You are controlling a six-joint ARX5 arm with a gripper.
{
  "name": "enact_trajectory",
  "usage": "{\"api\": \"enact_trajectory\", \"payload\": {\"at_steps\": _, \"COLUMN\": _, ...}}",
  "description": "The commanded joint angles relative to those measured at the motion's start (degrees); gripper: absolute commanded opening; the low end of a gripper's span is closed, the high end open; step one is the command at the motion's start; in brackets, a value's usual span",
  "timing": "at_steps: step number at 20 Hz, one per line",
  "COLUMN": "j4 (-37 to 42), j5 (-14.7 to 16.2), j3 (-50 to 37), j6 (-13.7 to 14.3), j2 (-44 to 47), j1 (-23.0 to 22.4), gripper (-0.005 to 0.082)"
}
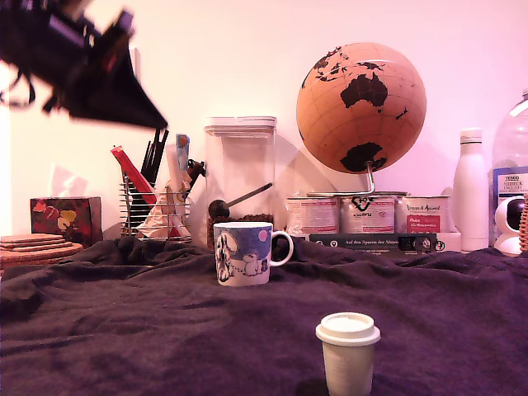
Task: Pick up the coffee capsules on the table and drop them inside the coffee cup
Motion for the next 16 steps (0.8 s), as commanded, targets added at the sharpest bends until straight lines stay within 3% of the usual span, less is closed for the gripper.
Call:
{"api": "enact_trajectory", "payload": {"at_steps": 1, "j4": 1.99, "j5": 0.42, "j3": -2.10, "j6": -0.02, "j2": 0.39, "j1": -1.53, "gripper": -0.0019}}
{"api": "enact_trajectory", "payload": {"at_steps": 10, "j4": 8.57, "j5": 0.52, "j3": -10.54, "j6": -0.46, "j2": 0.24, "j1": -10.12, "gripper": -0.0019}}
{"api": "enact_trajectory", "payload": {"at_steps": 16, "j4": 13.99, "j5": 2.47, "j3": -16.37, "j6": -0.46, "j2": 0.13, "j1": -14.43, "gripper": -0.0019}}
